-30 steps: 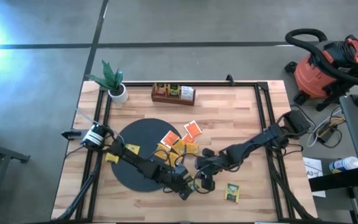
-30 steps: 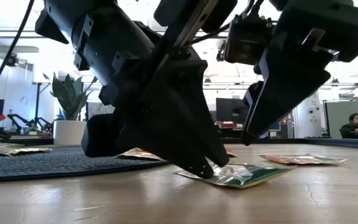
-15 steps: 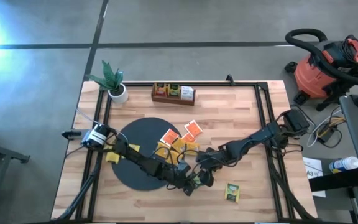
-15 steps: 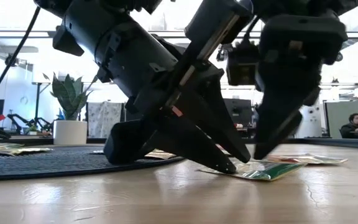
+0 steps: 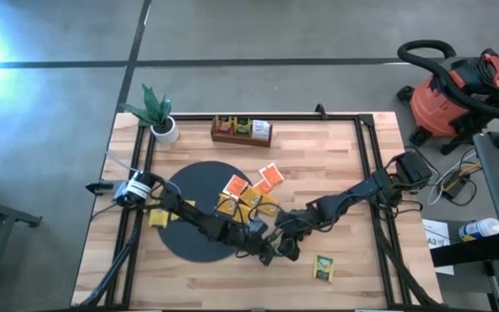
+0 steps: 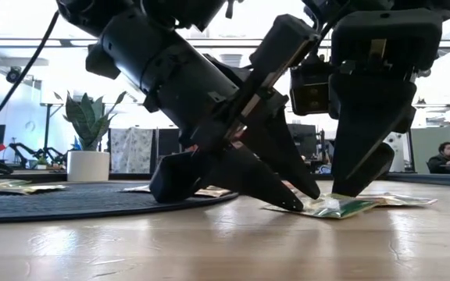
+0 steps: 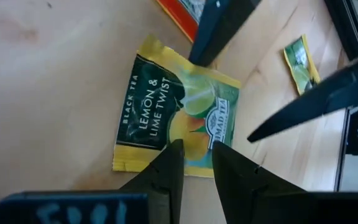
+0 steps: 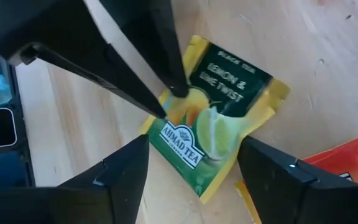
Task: Pick & Place Tea
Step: Put the yellow tea bag into the middle section of the wooden organizer
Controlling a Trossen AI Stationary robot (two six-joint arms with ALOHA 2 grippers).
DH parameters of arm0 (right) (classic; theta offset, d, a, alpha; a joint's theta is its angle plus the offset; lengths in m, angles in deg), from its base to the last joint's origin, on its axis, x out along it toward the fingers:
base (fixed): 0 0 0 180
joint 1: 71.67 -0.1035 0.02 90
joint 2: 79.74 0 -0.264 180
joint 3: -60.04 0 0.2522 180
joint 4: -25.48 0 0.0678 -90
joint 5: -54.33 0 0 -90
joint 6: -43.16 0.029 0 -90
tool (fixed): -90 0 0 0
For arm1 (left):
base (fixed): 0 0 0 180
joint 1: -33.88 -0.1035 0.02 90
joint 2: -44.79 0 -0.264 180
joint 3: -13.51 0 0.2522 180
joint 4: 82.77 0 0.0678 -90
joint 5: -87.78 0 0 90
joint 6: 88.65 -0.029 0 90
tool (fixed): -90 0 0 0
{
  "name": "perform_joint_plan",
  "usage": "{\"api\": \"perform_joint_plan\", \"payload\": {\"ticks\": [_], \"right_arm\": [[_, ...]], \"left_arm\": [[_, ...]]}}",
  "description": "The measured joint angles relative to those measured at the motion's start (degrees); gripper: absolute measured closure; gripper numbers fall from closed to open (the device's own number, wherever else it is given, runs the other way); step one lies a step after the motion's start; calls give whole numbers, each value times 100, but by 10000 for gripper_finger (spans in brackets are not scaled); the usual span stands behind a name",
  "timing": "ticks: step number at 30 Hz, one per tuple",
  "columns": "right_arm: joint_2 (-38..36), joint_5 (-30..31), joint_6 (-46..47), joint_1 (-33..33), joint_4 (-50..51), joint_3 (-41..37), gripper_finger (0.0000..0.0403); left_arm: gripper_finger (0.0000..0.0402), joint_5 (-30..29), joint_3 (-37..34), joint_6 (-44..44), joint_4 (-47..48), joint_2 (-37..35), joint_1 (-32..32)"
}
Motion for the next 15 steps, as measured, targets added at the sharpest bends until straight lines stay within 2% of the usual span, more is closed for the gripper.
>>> {"api": "perform_joint_plan", "payload": {"ticks": [7, 15], "right_arm": [[15, -59, 13, -20, -94, 7, 208], [14, 194, 57, -13, -134, 16, 308]], "left_arm": [[314, -26, -4, -68, -74, 2, -53], [314, -62, 6, -65, -104, -2, -2]]}}
